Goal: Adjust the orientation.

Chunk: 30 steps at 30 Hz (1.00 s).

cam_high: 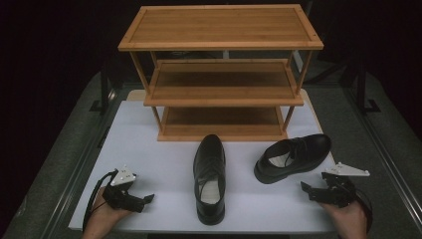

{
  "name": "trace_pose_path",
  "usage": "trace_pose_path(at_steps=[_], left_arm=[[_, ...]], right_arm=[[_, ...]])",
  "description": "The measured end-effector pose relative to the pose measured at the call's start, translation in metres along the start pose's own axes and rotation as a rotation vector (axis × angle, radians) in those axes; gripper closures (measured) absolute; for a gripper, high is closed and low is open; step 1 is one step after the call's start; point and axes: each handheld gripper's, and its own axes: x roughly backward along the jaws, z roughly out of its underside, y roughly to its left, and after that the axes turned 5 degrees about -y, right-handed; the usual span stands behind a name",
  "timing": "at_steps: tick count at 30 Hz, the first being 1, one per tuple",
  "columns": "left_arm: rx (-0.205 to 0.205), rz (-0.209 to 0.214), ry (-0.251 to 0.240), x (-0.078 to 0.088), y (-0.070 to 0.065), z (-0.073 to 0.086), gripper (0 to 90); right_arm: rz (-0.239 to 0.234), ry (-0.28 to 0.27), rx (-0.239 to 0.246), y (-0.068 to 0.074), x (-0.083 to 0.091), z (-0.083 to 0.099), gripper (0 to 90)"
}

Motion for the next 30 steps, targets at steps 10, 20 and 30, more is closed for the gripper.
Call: trace_pose_path(at_steps=[10, 20, 30], left_arm=[[0.0, 0.0, 0.0, 0.0, 0.0, 0.0, 0.0], [0.003, -0.001, -0.001, 0.0, 0.0, 0.0, 0.0], [0.004, 0.001, 0.002, 0.0, 0.0, 0.0, 0.0]], right_arm=[[0.036, -0.056, -0.013, -0.032, 0.005, -0.026, 77.6], [0.077, -0.094, -0.033, -0.07, -0.007, -0.057, 89.8], [0.168, -0.084, -0.083, -0.107, -0.033, -0.077, 89.8]])
